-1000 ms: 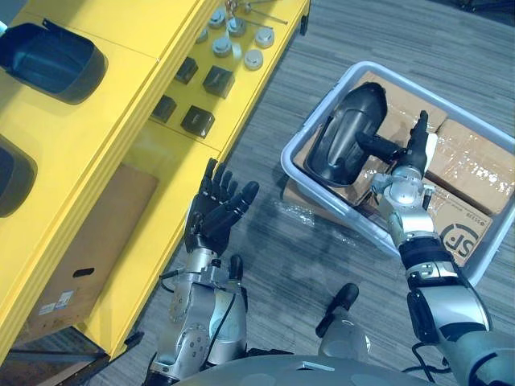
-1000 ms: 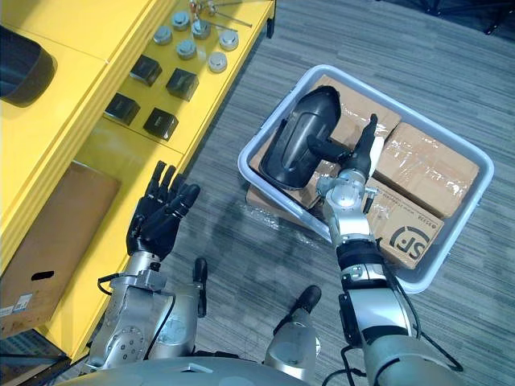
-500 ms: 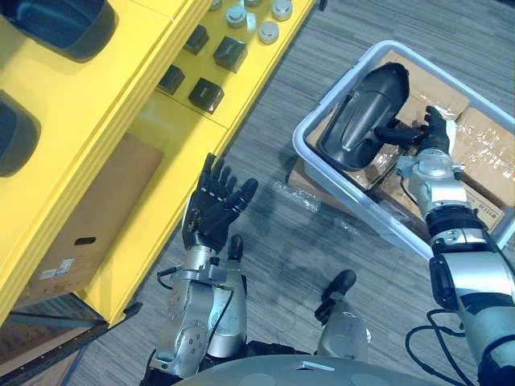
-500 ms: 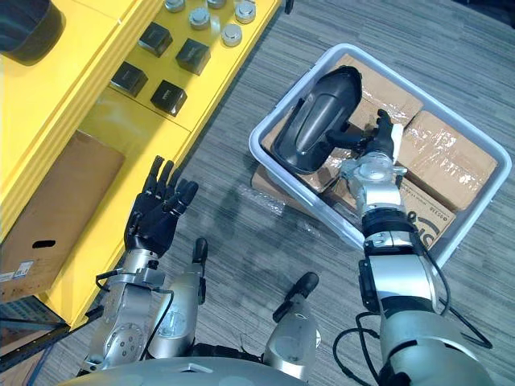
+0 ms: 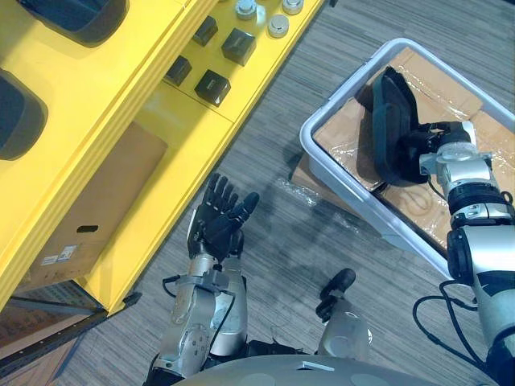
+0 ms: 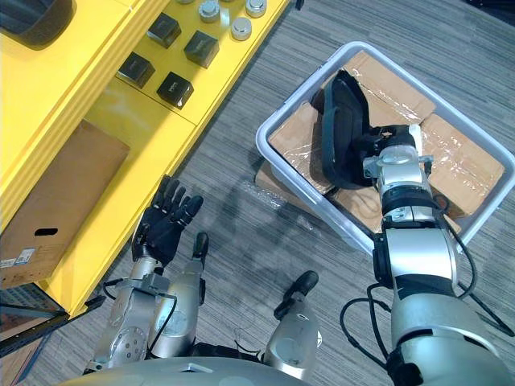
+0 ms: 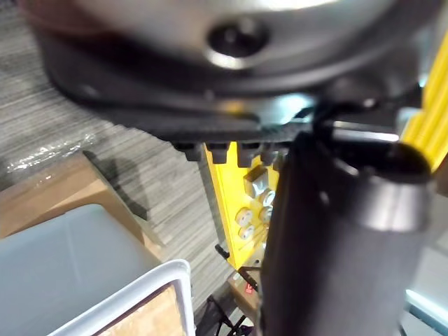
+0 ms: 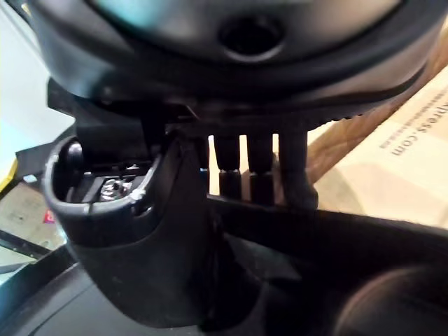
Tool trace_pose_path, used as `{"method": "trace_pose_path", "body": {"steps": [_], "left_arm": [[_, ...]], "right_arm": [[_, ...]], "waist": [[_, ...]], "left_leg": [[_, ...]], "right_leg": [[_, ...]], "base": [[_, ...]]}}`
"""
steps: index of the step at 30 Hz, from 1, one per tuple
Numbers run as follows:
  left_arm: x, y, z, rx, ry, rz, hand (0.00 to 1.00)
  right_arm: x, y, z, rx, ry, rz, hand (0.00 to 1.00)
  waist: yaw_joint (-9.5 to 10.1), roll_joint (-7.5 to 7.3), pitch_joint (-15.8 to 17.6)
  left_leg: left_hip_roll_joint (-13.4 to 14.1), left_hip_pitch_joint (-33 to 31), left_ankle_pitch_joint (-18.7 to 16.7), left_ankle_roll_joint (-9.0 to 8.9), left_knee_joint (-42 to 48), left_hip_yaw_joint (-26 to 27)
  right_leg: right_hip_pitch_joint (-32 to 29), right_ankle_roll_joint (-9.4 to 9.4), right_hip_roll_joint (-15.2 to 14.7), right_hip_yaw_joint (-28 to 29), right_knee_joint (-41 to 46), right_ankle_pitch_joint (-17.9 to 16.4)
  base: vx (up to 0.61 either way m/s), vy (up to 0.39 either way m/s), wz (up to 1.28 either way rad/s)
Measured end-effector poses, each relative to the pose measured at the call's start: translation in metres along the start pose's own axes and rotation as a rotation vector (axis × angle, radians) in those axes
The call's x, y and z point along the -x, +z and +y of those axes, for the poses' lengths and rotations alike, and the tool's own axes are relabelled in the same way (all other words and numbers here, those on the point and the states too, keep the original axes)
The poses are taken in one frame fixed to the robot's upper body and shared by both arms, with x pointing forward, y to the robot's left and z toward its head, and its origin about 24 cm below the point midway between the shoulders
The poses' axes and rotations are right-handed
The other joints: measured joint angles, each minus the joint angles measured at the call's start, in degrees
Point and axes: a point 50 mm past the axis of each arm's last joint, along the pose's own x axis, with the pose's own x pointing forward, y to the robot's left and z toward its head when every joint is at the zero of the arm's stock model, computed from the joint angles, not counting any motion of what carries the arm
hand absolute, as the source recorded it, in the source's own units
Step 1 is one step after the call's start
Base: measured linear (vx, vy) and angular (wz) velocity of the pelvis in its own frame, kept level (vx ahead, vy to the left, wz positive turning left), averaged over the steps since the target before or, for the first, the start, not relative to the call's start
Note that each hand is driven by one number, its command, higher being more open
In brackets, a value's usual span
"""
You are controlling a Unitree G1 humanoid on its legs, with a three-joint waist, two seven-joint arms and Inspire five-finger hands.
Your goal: Walk over and take three plastic housings, then place them on the shelf
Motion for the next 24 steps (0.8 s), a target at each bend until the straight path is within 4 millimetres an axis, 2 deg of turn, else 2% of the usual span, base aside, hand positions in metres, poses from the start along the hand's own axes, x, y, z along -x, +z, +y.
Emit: {"method": "trace_pose_path", "body": {"steps": [3,8,11,13,16,18,20,22,23,24], "left_arm": [[0.000,0.000,0.001,0.008,0.000,0.000,1.00],[0.003,0.001,0.002,0.003,-0.021,-0.004,1.00],[0.004,0.007,0.003,-0.022,-0.037,-0.024,1.00],[0.002,0.020,-0.003,-0.046,-0.081,-0.073,1.00],[-0.004,0.038,-0.018,-0.059,-0.192,-0.141,1.00],[-0.015,0.049,-0.036,-0.075,-0.303,-0.169,1.00],[-0.025,0.053,-0.048,-0.155,-0.379,-0.173,1.00],[-0.032,0.053,-0.057,-0.235,-0.443,-0.147,1.00],[-0.036,0.053,-0.063,-0.294,-0.484,-0.123,1.00],[-0.038,0.051,-0.067,-0.318,-0.506,-0.109,1.00]], "right_arm": [[-0.002,-0.011,-0.001,-0.001,-0.005,0.050,0.00],[-0.005,-0.025,-0.027,-0.040,-0.103,0.072,0.00],[-0.006,-0.025,-0.029,-0.037,-0.149,0.030,0.00],[-0.003,-0.015,-0.030,-0.031,-0.205,-0.076,0.00],[0.010,0.015,-0.030,-0.017,-0.272,-0.299,0.00],[0.025,0.040,-0.031,-0.003,-0.326,-0.482,0.00],[0.036,0.052,-0.026,0.009,-0.342,-0.593,0.00],[0.044,0.054,-0.011,0.025,-0.320,-0.665,0.00],[0.049,0.049,0.002,0.043,-0.294,-0.692,0.00],[0.051,0.046,0.009,0.045,-0.276,-0.702,0.00]], "waist": [[0.17,0.00,0.0],[-0.01,-0.17,0.1],[-0.99,-0.58,0.3],[-1.58,-1.28,0.7],[-2.83,-1.61,0.5],[-3.07,-1.76,0.4],[-3.66,-2.41,-0.6],[-4.76,-3.86,-2.5],[-5.30,-5.08,-4.0],[-5.48,-5.70,-4.6]], "left_leg": [[0.0,0.0,0.1,0.01,-0.1,-0.2],[0.0,0.8,1.9,-0.03,-2.8,-0.3],[0.1,2.1,2.7,-0.07,-4.5,0.3],[0.4,2.8,2.6,-0.13,-4.5,1.4],[1.2,3.9,2.3,-0.53,-4.5,3.0],[2.1,4.8,1.9,-0.81,-4.5,4.5],[2.7,5.2,1.7,-1.00,-4.5,5.4],[3.1,5.3,1.6,-1.10,-4.5,5.9],[3.1,5.7,1.5,-1.11,-4.5,6.9],[3.1,6.0,1.4,-1.13,-4.5,7.5]], "right_leg": [[-0.1,-0.04,-0.1,0.0,0.5,-0.1],[-0.3,0.00,0.0,0.2,0.6,-0.3],[-0.3,0.00,0.1,1.0,0.5,-0.3],[-0.4,0.09,0.7,2.2,-0.1,0.0],[-0.3,-0.01,1.7,3.7,-0.8,0.3],[-0.2,-0.31,2.9,5.0,-1.9,0.8],[-0.2,-0.49,3.7,5.7,-2.7,1.2],[-0.2,-0.59,4.1,5.9,-3.4,1.3],[-0.2,-0.55,4.3,6.5,-3.9,1.4],[-0.1,-0.53,4.3,7.0,-4.3,1.5]], "base": [[-0.04,-0.032,0.04],[-0.05,-0.030,0.03],[-0.04,-0.026,-0.11],[-0.03,-0.033,-0.27],[-0.01,-0.045,-0.28],[0.00,-0.062,-0.36],[0.02,-0.061,-0.24],[0.05,-0.061,-0.17],[0.06,-0.043,-0.22],[0.06,-0.038,-0.32]]}}
